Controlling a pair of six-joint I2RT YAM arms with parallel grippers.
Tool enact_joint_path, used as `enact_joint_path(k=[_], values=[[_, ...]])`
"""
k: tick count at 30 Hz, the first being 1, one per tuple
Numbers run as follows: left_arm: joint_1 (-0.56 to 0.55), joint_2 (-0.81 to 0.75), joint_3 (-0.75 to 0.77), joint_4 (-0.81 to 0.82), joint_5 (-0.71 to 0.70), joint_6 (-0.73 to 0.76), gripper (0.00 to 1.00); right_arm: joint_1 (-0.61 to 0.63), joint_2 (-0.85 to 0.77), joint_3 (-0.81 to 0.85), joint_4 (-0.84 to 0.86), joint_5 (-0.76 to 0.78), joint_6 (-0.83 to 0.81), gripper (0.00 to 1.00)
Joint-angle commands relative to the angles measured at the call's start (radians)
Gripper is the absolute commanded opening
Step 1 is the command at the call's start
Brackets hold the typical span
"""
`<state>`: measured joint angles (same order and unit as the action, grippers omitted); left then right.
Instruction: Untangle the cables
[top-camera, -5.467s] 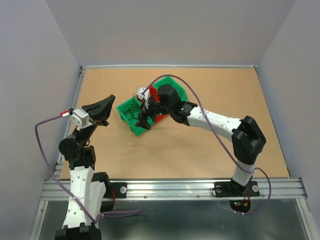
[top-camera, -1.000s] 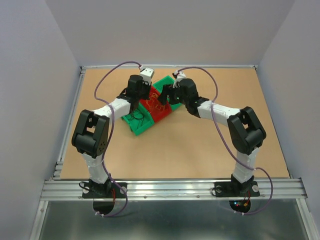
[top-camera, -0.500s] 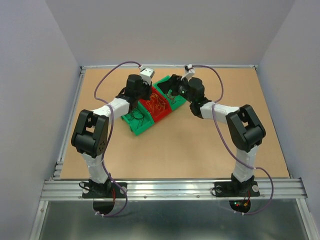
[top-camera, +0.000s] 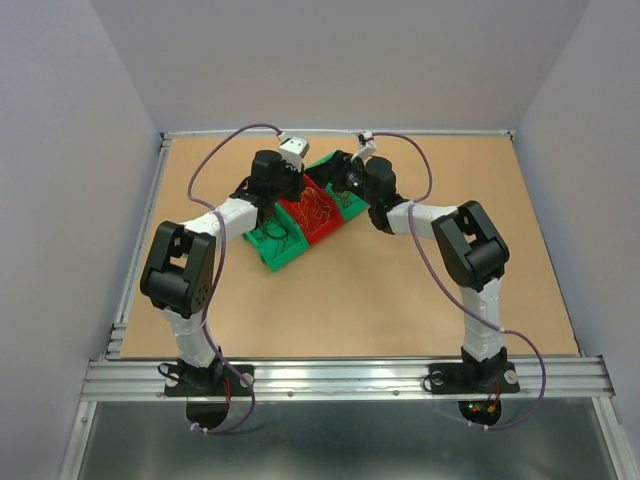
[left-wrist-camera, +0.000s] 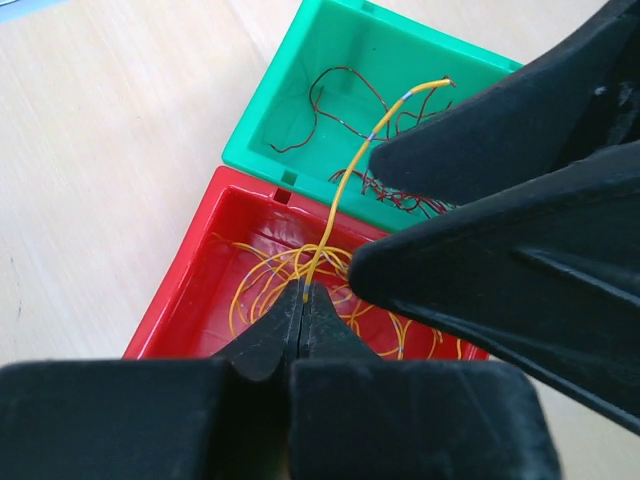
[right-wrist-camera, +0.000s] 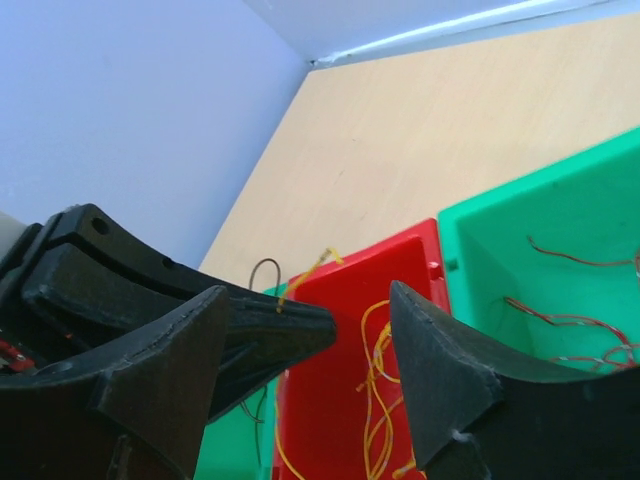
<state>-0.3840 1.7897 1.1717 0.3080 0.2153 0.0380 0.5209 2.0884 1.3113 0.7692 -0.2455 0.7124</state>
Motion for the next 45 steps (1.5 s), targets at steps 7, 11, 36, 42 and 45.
enact_joint_path(k=[7, 11, 36, 42, 45], values=[[0.008, -0.081, -0.027, 0.069, 0.048, 0.013, 0.03, 0.022, 0.078, 0.147, 0.096, -0.003, 0.038, 0.43], [0.008, -0.092, -0.038, 0.080, 0.047, 0.014, 0.07, 0.025, 0.088, 0.155, 0.101, 0.002, 0.045, 0.04], [0.177, -0.325, -0.242, 0.355, 0.088, -0.112, 0.63, 0.123, -0.019, 0.054, -0.099, 0.178, -0.387, 0.01], [0.177, -0.329, -0.251, 0.373, 0.087, -0.109, 0.63, 0.166, 0.035, 0.109, -0.266, 0.241, -0.525, 0.01], [0.177, -0.328, -0.251, 0.376, 0.082, -0.104, 0.63, 0.168, 0.097, 0.196, -0.445, 0.349, -0.563, 0.01]])
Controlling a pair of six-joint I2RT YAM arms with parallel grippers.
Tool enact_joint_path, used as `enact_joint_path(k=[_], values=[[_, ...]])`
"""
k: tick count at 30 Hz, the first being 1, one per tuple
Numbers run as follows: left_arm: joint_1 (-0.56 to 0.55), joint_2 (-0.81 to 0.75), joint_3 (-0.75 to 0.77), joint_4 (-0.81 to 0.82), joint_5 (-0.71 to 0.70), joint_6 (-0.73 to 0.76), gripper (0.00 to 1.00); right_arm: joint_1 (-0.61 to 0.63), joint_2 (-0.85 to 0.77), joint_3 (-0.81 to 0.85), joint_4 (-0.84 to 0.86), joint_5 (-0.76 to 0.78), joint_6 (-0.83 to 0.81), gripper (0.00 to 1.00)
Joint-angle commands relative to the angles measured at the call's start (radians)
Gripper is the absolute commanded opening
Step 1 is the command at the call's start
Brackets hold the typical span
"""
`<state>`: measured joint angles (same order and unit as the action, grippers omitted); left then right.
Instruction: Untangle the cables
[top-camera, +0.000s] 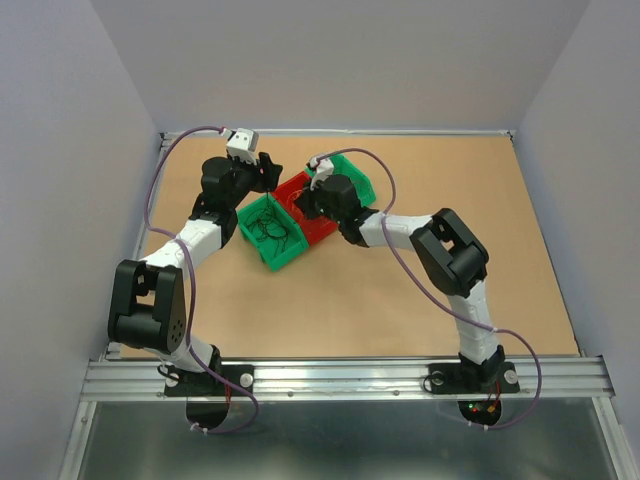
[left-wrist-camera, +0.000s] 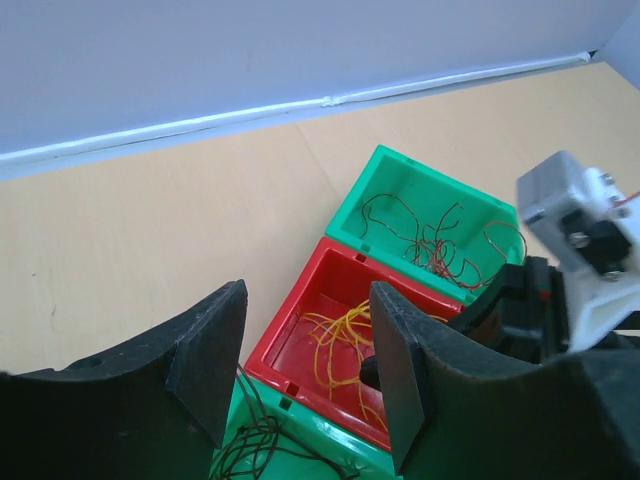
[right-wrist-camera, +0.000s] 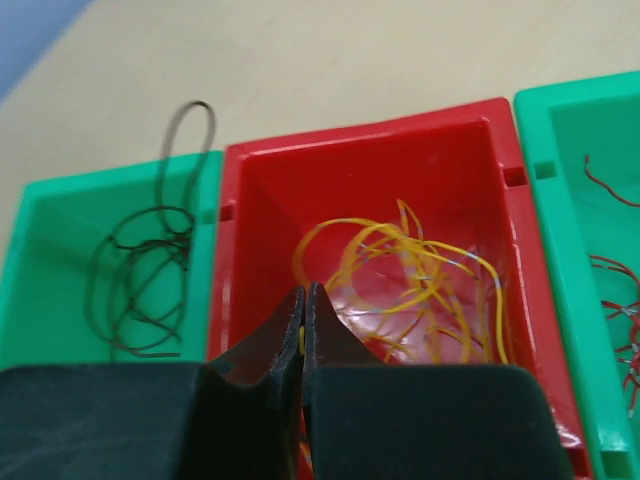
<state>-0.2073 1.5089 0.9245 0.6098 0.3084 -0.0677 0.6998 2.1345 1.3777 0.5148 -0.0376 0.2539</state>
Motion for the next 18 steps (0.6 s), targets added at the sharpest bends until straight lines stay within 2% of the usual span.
enact_joint_path(k=[1, 7, 11, 16, 18], values=[[0.000, -0.047, -0.004, 0.074, -0.011, 0.002, 0.63, -0.011, 0.070, 0.159, -0.191, 0.169, -0.105, 0.00], [0.000, -0.050, -0.012, 0.085, -0.006, 0.008, 0.63, 0.003, 0.171, 0.296, -0.369, 0.223, -0.180, 0.01], [0.000, -0.053, -0.015, 0.088, -0.005, 0.012, 0.63, 0.010, 0.191, 0.333, -0.406, 0.235, -0.194, 0.02], [0.000, -0.062, -0.023, 0.096, -0.008, 0.016, 0.63, 0.009, 0.163, 0.346, -0.404, 0.240, -0.165, 0.12], [0.000, -0.064, -0.023, 0.097, -0.009, 0.019, 0.63, 0.009, 0.137, 0.342, -0.397, 0.229, -0.150, 0.21]])
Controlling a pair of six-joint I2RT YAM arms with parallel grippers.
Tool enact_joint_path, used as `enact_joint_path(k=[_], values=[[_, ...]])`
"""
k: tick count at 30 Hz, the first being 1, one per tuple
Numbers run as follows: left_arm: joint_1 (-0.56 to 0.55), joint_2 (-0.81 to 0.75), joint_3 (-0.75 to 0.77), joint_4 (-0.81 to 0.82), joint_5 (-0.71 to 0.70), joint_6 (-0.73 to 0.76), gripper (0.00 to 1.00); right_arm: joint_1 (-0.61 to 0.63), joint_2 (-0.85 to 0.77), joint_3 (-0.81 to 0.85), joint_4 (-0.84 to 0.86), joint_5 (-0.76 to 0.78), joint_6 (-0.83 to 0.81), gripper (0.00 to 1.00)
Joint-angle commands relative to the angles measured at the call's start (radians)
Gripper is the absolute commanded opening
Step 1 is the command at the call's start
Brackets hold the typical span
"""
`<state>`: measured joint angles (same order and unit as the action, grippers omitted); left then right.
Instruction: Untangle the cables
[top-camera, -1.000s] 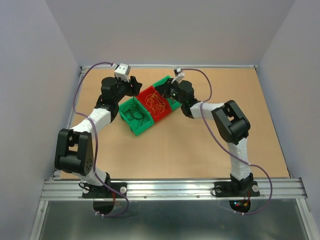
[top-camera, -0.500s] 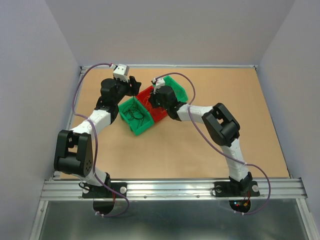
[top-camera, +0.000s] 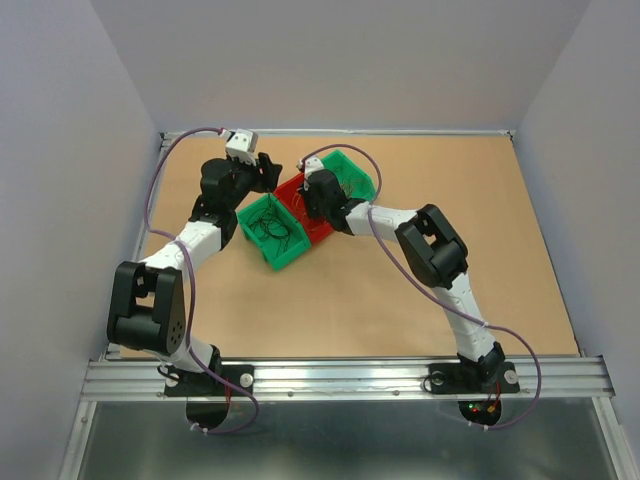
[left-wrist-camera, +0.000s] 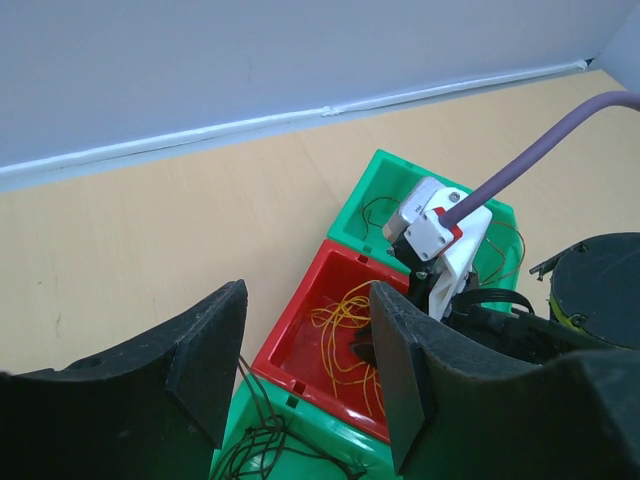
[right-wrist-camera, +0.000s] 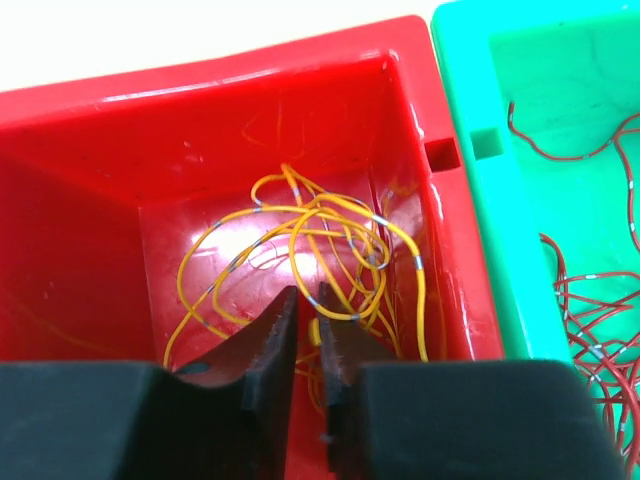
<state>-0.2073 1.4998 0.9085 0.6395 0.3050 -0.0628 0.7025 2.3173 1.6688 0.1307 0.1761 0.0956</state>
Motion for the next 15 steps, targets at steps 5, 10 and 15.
enact_joint_path(k=[5, 10, 15], values=[[0.000, -0.061, -0.008, 0.066, -0.020, 0.023, 0.63, 0.006, -0.099, 0.043, 0.021, 0.008, 0.036, 0.27], [0.000, -0.076, -0.014, 0.066, -0.023, 0.027, 0.63, 0.006, -0.156, 0.005, 0.082, -0.019, 0.062, 0.30], [0.000, -0.093, -0.025, 0.066, -0.018, 0.035, 0.63, 0.006, -0.213, -0.053, 0.178, -0.035, 0.092, 0.36]])
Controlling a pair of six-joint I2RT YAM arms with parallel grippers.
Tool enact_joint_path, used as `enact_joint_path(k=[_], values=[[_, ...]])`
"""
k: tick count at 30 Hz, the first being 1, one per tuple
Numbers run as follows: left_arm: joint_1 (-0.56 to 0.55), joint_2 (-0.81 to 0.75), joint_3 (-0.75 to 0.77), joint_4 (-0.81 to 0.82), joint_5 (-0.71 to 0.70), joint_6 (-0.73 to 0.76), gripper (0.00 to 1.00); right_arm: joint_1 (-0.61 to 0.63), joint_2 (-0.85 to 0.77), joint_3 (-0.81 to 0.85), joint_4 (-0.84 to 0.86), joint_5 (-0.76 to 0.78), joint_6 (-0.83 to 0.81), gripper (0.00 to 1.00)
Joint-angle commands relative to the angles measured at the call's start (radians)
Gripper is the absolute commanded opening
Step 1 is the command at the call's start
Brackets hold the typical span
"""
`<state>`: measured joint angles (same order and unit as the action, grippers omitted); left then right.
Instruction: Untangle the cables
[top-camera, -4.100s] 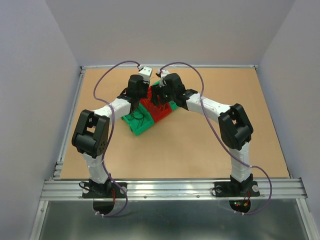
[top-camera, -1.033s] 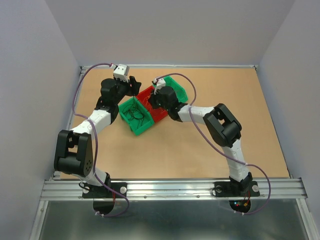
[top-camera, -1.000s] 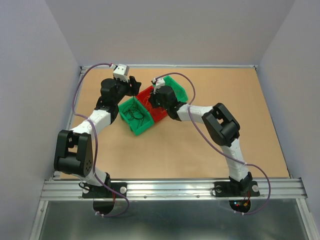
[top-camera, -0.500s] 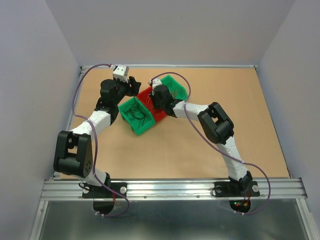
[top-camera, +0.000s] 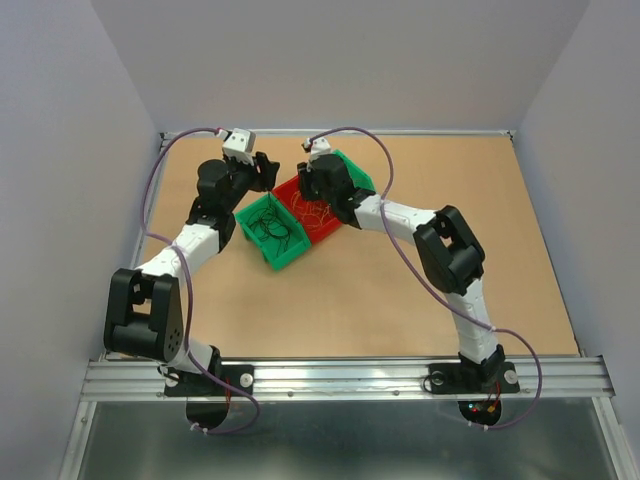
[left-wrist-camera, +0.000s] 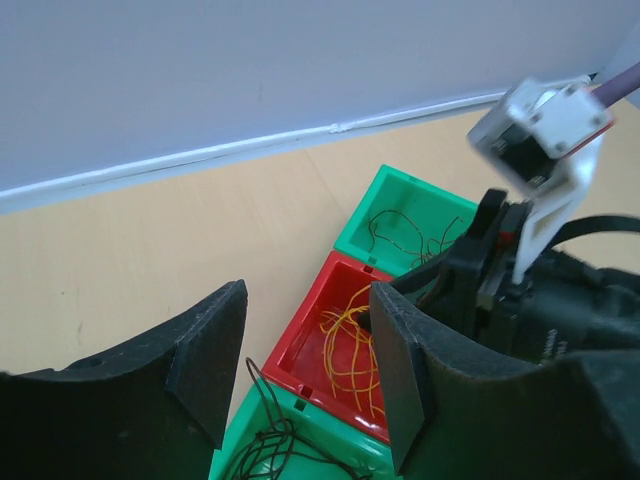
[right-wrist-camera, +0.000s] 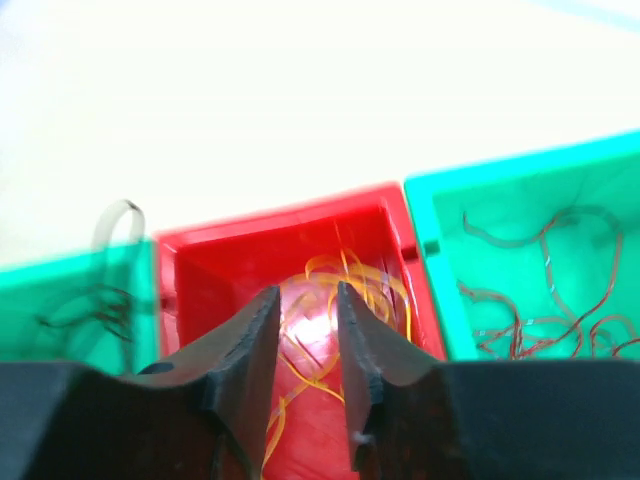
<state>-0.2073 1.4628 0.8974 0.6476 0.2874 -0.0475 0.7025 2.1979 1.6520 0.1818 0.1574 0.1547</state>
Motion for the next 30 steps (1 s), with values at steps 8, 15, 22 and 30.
enact_joint_path(k=[8, 15, 22, 30], values=[[-0.001, -0.091, -0.029, 0.058, 0.006, 0.034, 0.63, 0.006, -0.200, -0.173, 0.246, 0.007, 0.065, 0.66], [-0.001, -0.194, -0.048, 0.000, 0.042, 0.084, 0.71, 0.006, -0.440, -0.404, 0.306, 0.068, 0.010, 0.96], [0.003, -0.487, -0.152, -0.098, -0.040, 0.161, 0.99, 0.005, -1.017, -0.875, 0.426, 0.133, -0.075, 1.00], [0.011, -0.721, -0.281, -0.200, -0.191, 0.158, 0.99, 0.005, -1.522, -1.124, 0.357, 0.084, -0.130, 1.00]])
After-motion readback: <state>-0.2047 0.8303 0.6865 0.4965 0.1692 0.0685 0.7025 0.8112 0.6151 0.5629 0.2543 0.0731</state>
